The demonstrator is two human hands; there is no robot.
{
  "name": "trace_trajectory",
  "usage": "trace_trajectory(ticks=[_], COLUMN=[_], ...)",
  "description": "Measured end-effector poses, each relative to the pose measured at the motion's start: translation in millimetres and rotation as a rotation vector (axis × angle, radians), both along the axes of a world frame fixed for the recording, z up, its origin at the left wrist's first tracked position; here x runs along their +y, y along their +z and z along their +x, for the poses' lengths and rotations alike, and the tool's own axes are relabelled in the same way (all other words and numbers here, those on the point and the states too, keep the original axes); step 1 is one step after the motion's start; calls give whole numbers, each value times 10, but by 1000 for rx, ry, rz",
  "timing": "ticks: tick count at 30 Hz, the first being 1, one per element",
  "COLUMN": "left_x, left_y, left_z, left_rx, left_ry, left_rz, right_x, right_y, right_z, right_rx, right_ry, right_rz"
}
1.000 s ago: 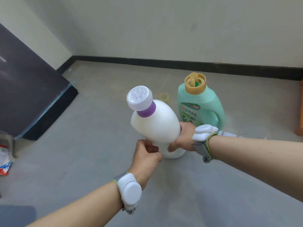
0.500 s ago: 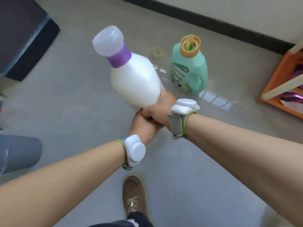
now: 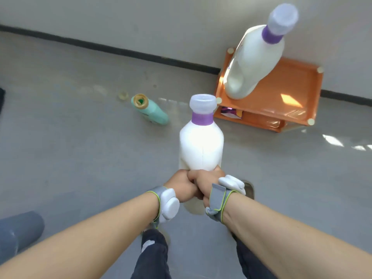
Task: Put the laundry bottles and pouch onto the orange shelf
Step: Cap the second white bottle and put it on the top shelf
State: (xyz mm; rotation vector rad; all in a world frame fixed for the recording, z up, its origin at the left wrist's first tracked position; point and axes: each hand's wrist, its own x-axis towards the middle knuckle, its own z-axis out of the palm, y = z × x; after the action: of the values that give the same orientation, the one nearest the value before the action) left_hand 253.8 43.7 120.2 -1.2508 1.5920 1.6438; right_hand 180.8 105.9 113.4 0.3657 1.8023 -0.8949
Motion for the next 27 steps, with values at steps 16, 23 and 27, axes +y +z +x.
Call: trace_trajectory(ticks=[16, 23, 27], left_x=[70, -427, -438], left_y=[263, -456, -754], left_z=[-3413, -4016, -4055], left_rx=[295, 303, 270], left_ry=[-265, -281, -252], left_rz=[-381, -574, -612], right_x=[316, -212, -206], right_y=[285, -310, -602], right_z=[-3280, -3858, -3942], right_rx=[200, 259, 259], right_ry=[-226, -217, -177], right_rz=[-203, -320, -286])
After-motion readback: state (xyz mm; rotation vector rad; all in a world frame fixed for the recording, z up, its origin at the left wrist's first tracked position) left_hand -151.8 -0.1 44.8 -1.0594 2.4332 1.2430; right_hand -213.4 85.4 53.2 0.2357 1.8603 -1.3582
